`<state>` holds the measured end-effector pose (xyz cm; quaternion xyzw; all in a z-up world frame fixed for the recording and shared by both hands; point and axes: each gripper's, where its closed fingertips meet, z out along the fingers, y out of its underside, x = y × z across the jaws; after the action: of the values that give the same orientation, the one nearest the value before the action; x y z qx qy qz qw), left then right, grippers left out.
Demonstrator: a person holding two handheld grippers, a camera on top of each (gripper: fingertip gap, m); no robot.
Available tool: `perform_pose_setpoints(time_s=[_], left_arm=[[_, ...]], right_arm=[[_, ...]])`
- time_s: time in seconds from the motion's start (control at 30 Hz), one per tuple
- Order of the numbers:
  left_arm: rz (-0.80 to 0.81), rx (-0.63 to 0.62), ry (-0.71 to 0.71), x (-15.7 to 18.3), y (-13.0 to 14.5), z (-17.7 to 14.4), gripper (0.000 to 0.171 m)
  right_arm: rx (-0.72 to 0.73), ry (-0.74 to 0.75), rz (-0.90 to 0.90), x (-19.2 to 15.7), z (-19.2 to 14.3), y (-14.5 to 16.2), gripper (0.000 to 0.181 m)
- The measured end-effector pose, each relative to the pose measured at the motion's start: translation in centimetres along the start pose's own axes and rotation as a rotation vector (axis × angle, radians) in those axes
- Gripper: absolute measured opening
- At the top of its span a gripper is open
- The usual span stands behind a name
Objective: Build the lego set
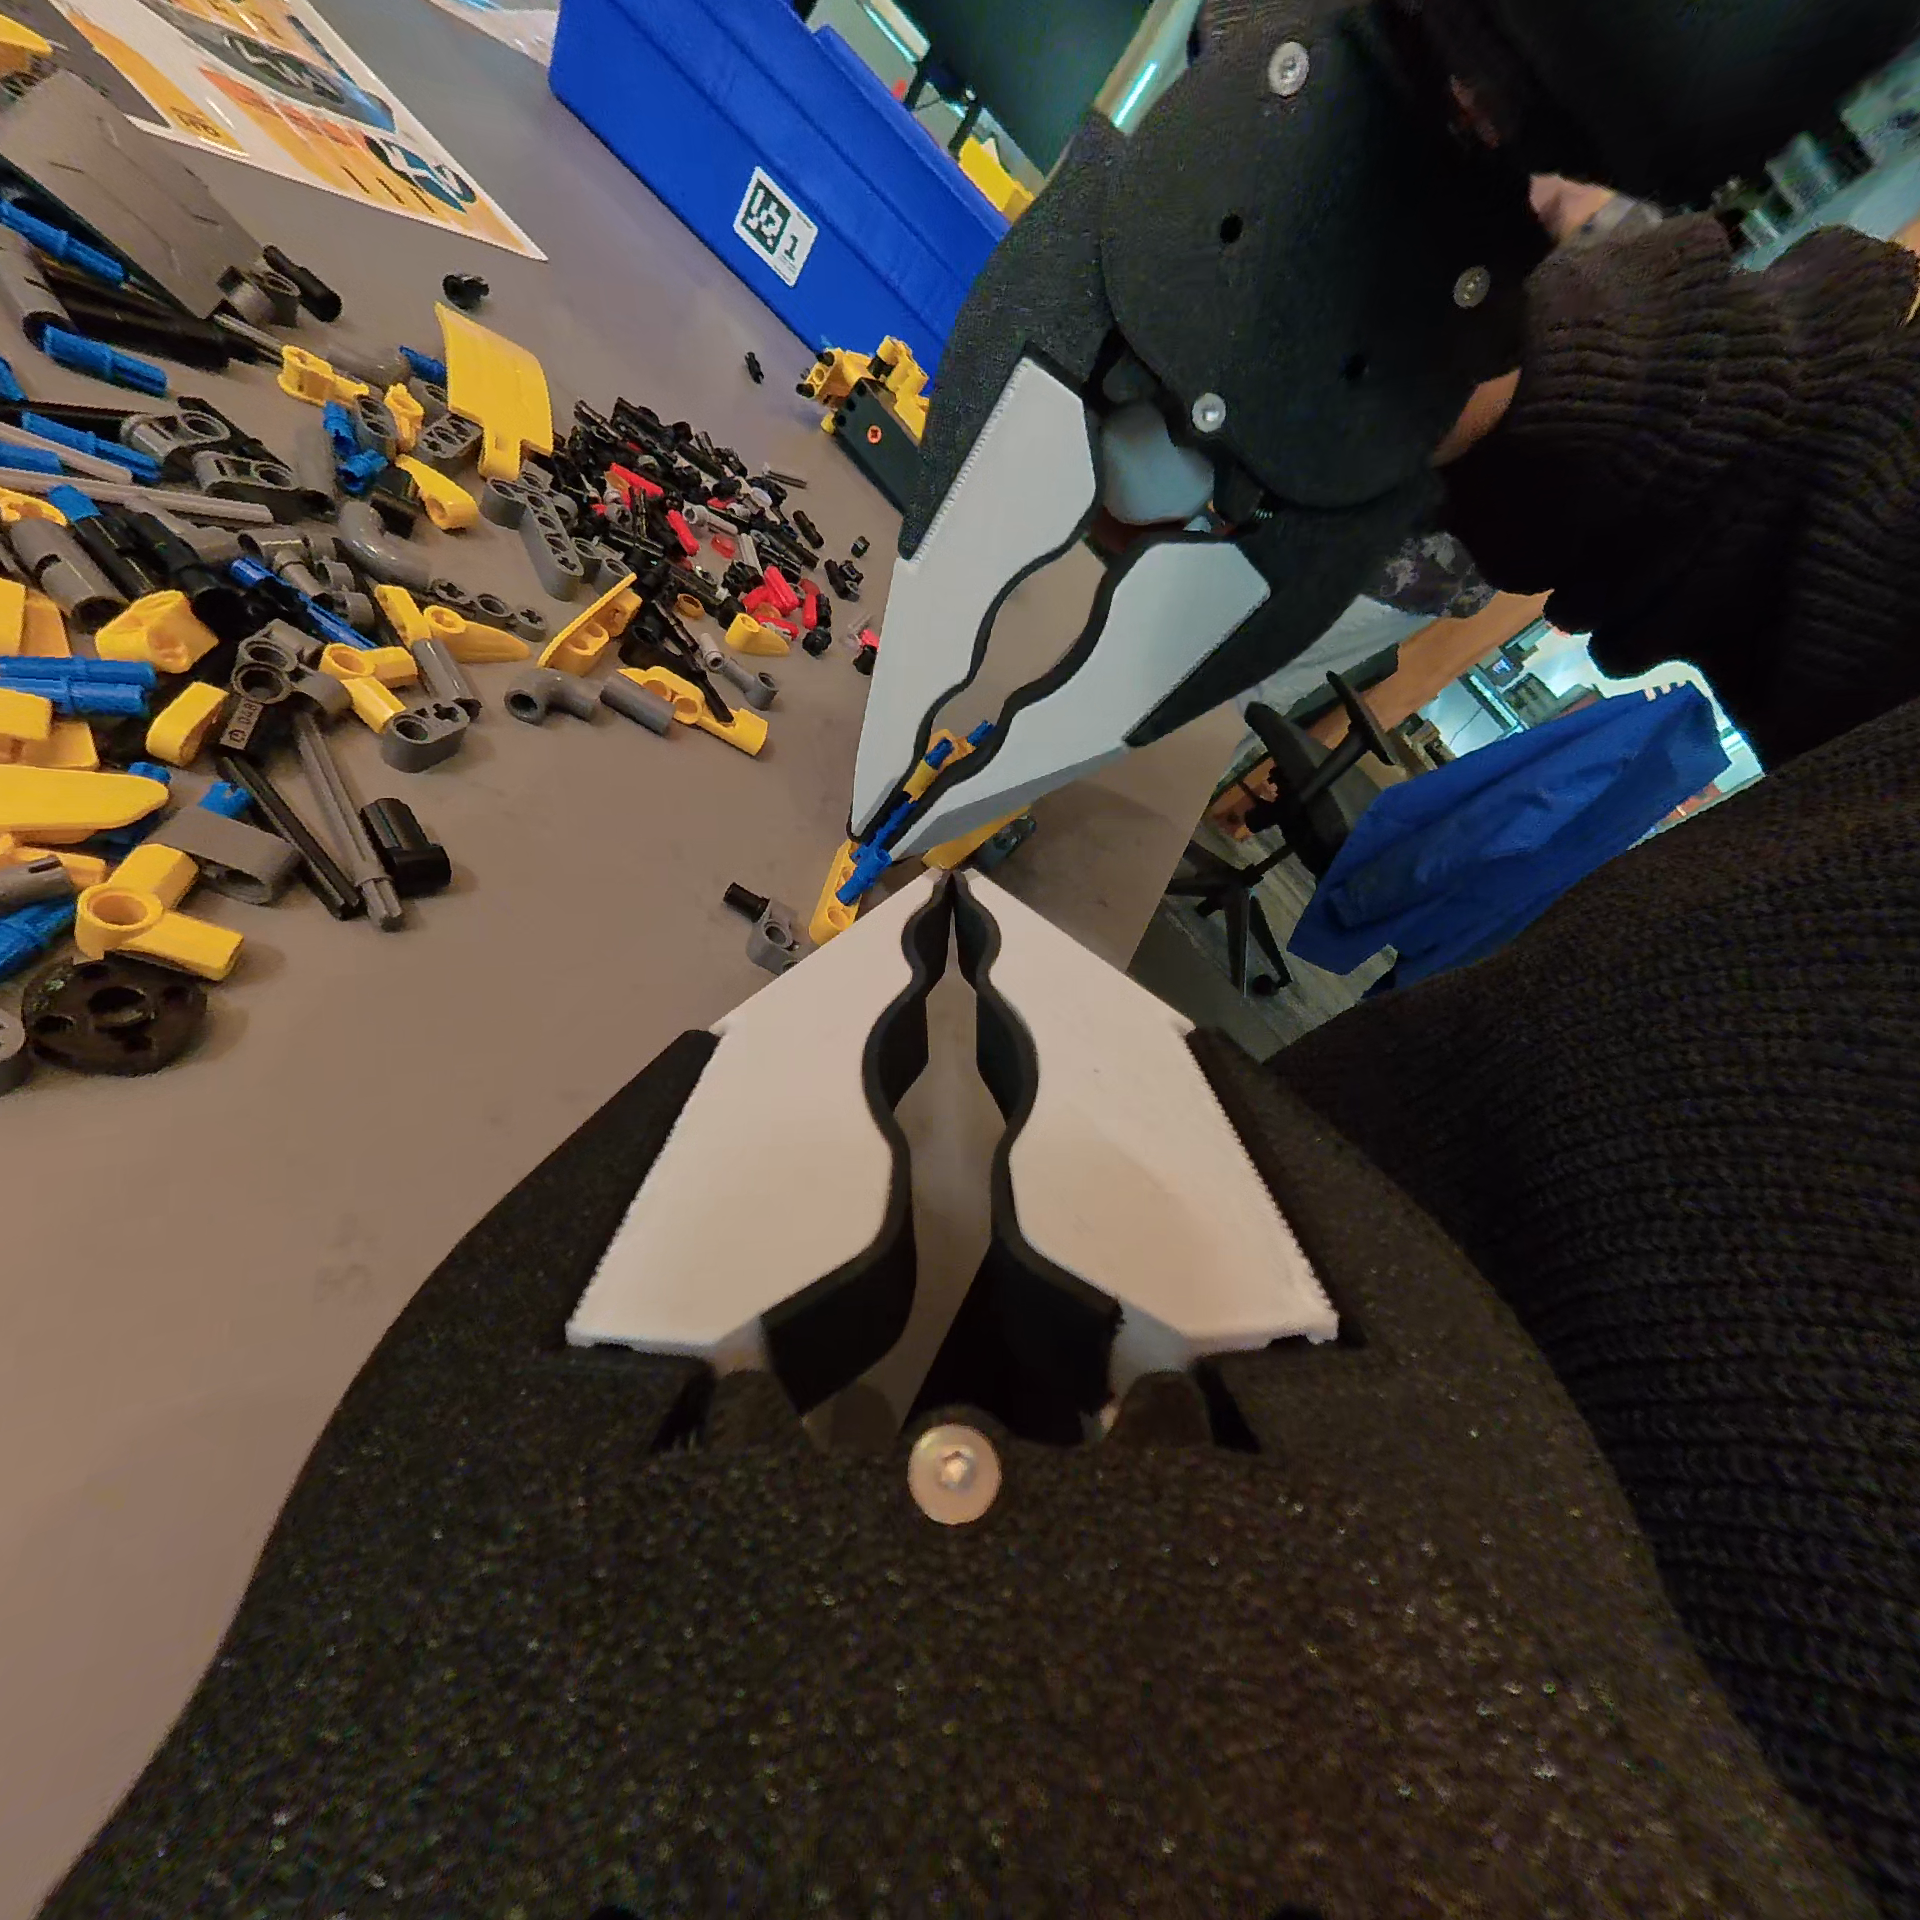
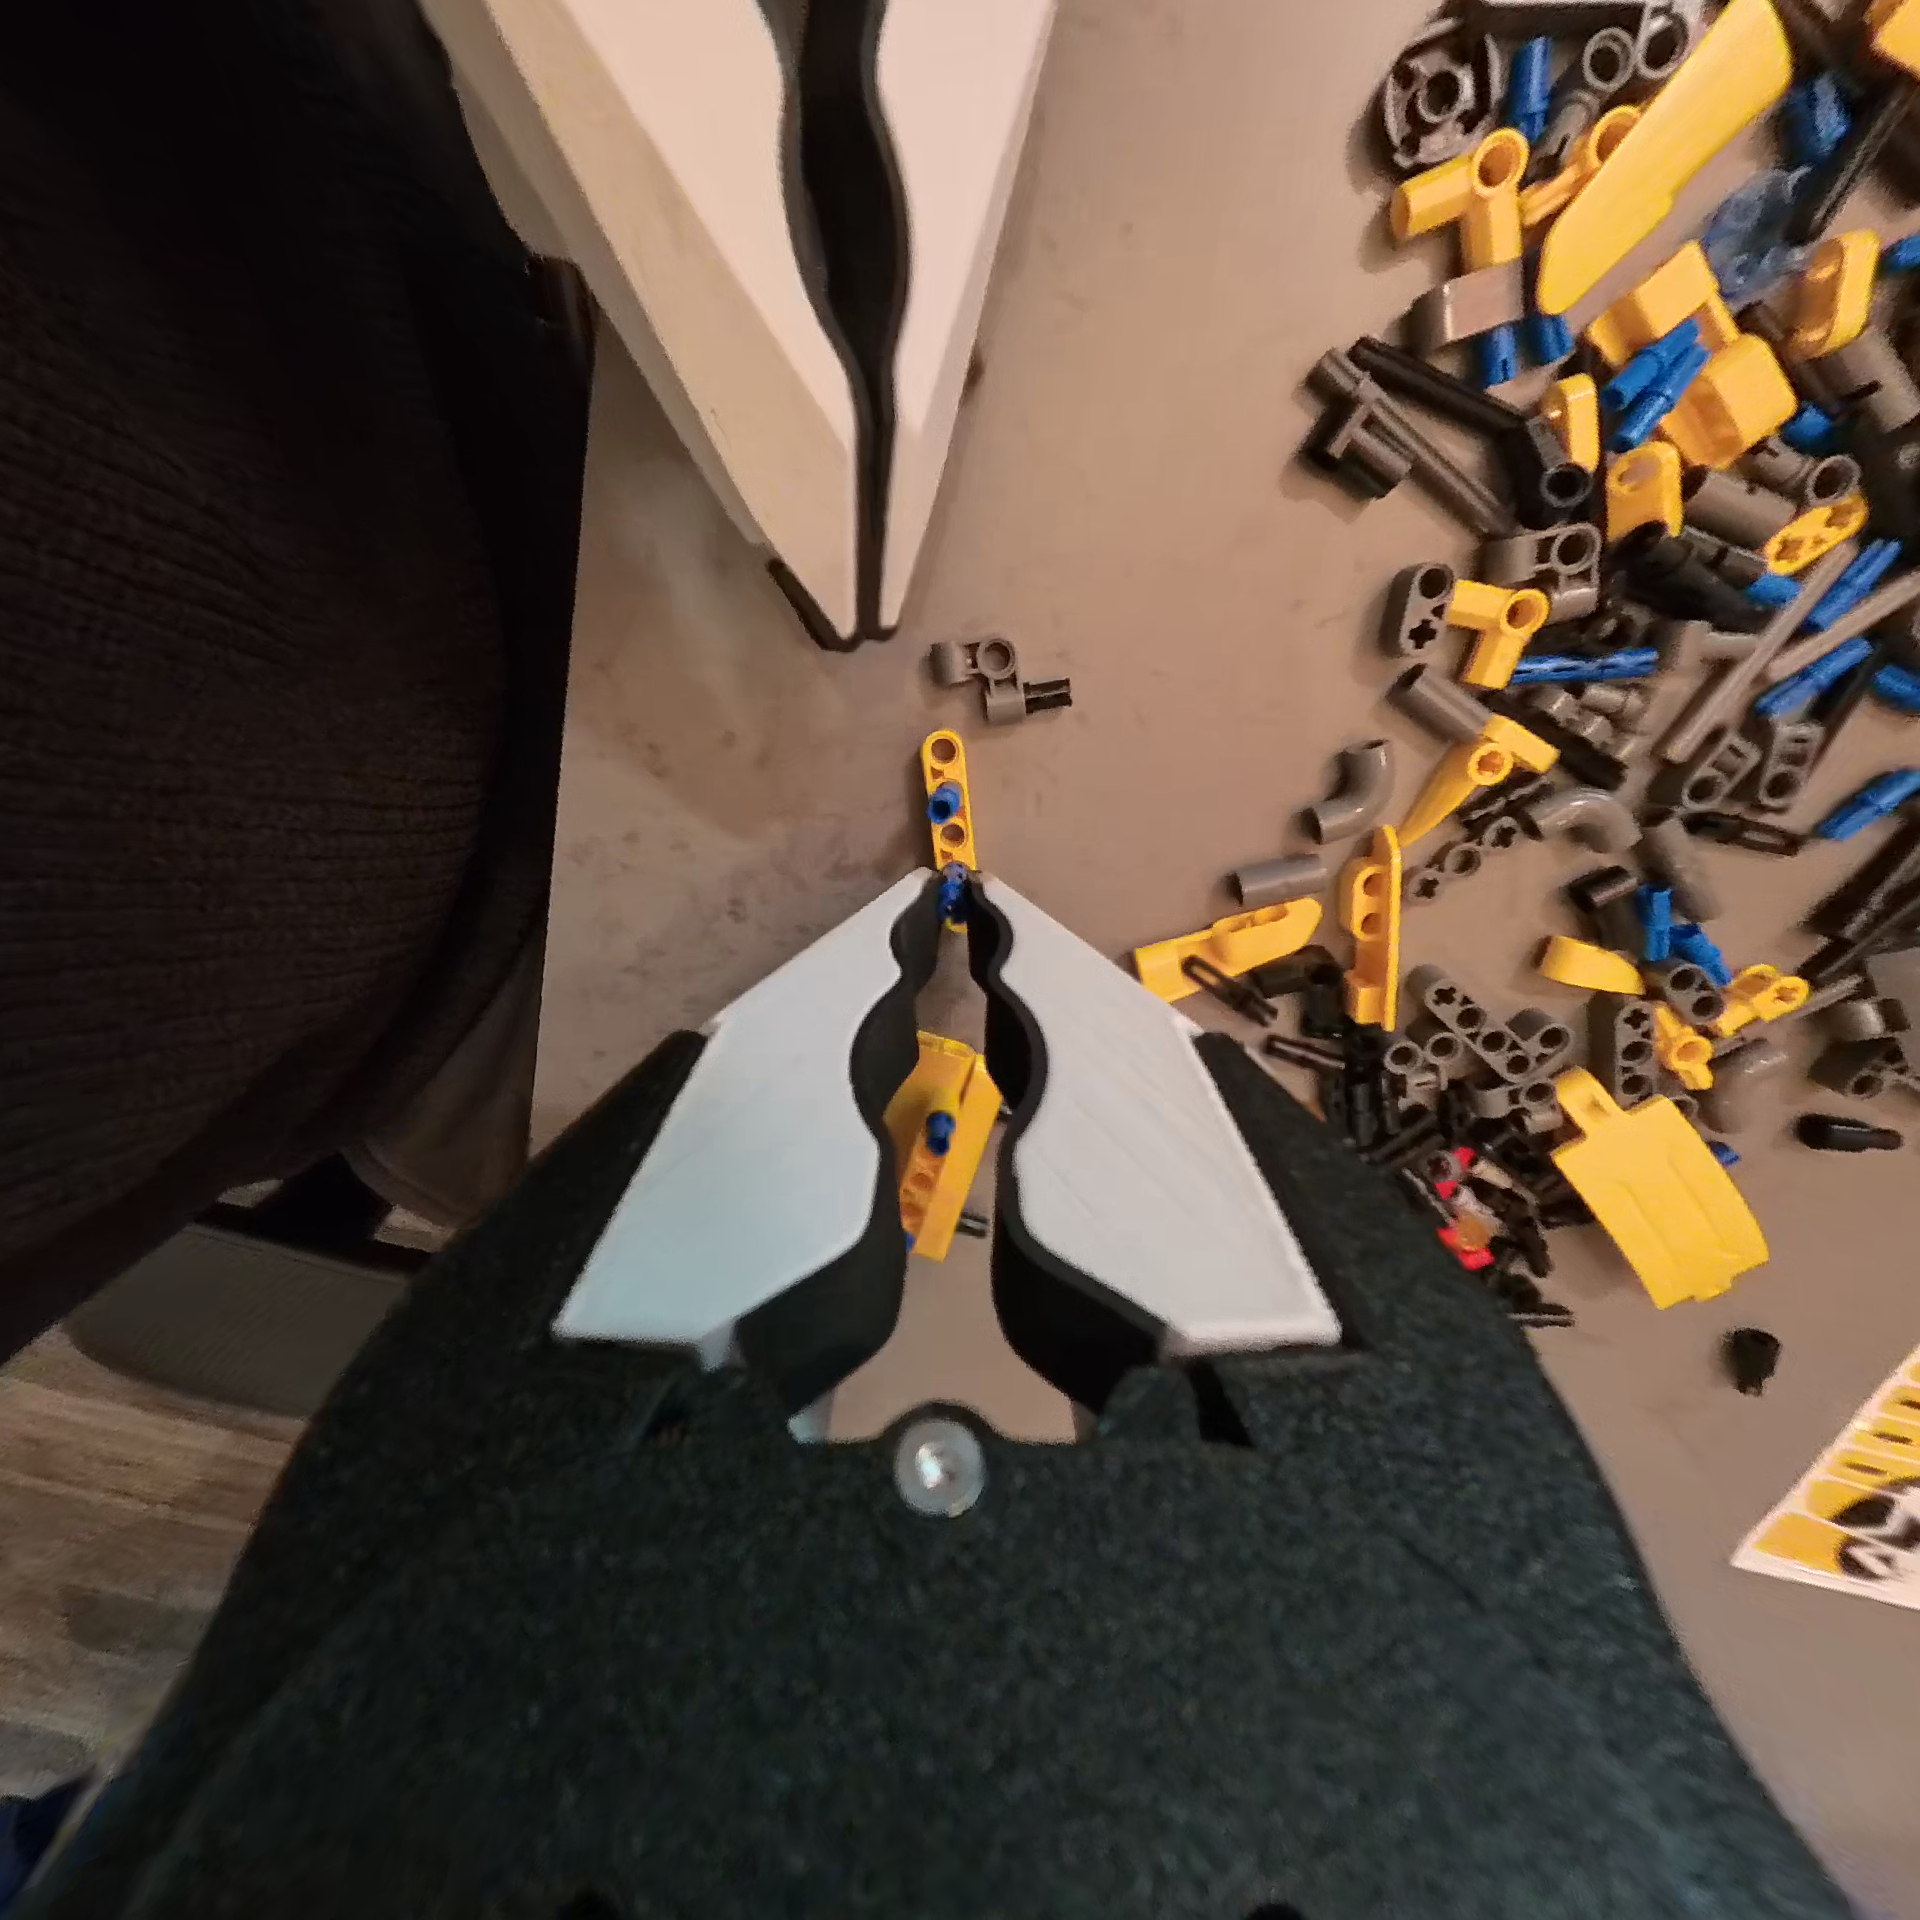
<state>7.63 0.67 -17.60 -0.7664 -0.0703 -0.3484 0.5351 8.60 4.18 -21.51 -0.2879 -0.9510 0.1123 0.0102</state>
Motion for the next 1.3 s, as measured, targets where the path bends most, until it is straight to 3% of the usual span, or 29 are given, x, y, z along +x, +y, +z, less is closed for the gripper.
perform_pose_setpoints(time_s=[0.43, 1.03, 1.3], left_arm=[[0.000, 0.001, 0.002, 0.0, 0.0, 0.0, 0.000], [0.024, 0.008, -0.013, -0.1, 0.0, 0.0, 0.000], [0.053, 0.006, -0.040, -0.3, 0.1, 0.2, 0.000]], right_arm=[[0.028, -0.058, 0.191, 0.3, 0.2, 0.5, 0.005], [0.008, 0.052, 0.048, 0.5, 0.3, 0.6, 0.006], [0.094, 0.117, 0.089, 0.7, 0.2, 1.1, 0.040]])
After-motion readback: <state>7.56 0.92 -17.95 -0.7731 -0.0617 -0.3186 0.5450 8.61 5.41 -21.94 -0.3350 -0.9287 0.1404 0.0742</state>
